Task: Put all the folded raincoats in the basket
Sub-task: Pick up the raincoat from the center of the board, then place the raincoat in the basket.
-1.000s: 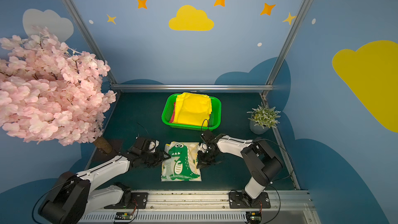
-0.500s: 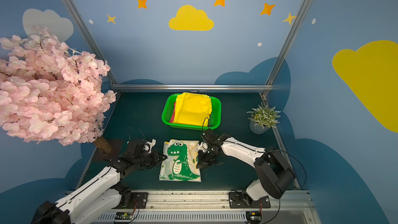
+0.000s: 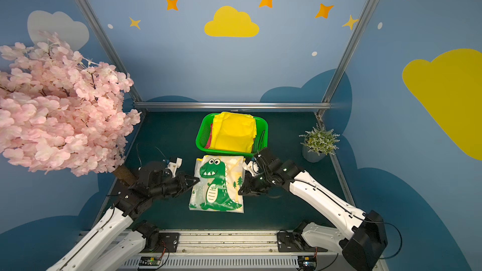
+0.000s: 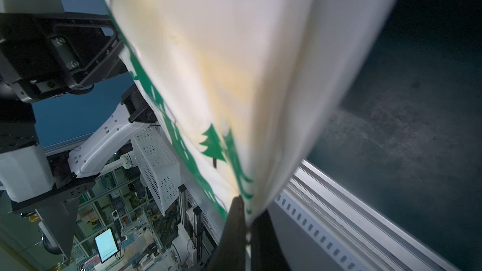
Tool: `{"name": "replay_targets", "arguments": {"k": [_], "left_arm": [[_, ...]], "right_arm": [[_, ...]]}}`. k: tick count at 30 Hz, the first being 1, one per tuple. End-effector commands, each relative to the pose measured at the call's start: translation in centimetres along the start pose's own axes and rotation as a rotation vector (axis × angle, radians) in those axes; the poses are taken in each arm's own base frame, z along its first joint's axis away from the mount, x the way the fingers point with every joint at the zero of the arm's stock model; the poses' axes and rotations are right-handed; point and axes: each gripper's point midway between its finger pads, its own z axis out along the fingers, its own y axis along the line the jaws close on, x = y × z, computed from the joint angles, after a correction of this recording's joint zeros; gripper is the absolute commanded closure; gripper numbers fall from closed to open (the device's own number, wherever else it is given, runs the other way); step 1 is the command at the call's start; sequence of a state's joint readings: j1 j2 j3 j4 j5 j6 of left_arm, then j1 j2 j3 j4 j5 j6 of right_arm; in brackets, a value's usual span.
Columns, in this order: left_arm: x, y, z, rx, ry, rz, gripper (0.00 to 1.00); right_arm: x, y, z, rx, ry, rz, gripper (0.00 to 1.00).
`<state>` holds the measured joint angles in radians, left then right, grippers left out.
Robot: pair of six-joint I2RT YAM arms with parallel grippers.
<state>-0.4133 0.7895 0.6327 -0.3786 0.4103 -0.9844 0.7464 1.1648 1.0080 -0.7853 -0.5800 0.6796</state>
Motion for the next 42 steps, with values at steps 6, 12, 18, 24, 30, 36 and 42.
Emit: {"name": "replay_targets", "arguments": {"k": [6,12,18,24,30,36,42], "left_arm": [[-11.2,-4.9,3.7,0.003,-0.103,0.131,0.98],[-18.2,-6.4,7.7,-0.012,-0.082,0.165,0.98],[-22.9,-5.5,11.7,-0.03,-0.061,0.167,0.98],[-24.9,-3.7,15.0,-0.044,-0.026,0.148,0.98],[-24.9,-1.2,17.4,-0.068,0.016,0.126,0.98],[-24.4,1.6,19.4,-0.107,0.054,0.103,0.98],[-24.6,2.6,20.4,-0.111,0.062,0.092,0.98]], "right_arm": [[-8.8,0.4,-4.0,0.062,-0.246,-0.045,1.0],[-16.3,-1.3,-4.5,0.025,-0.305,0.05,1.0],[-22.2,-4.1,-3.5,0.015,-0.293,0.116,1.0],[-25.3,-7.4,-2.1,0.011,-0.266,0.187,1.0],[-26.2,-9.8,-0.4,0.018,-0.234,0.226,1.0],[-26.7,-11.8,1.2,0.047,-0.198,0.246,1.0],[-27.5,-13.1,1.8,0.066,-0.193,0.262,1.0]]}}
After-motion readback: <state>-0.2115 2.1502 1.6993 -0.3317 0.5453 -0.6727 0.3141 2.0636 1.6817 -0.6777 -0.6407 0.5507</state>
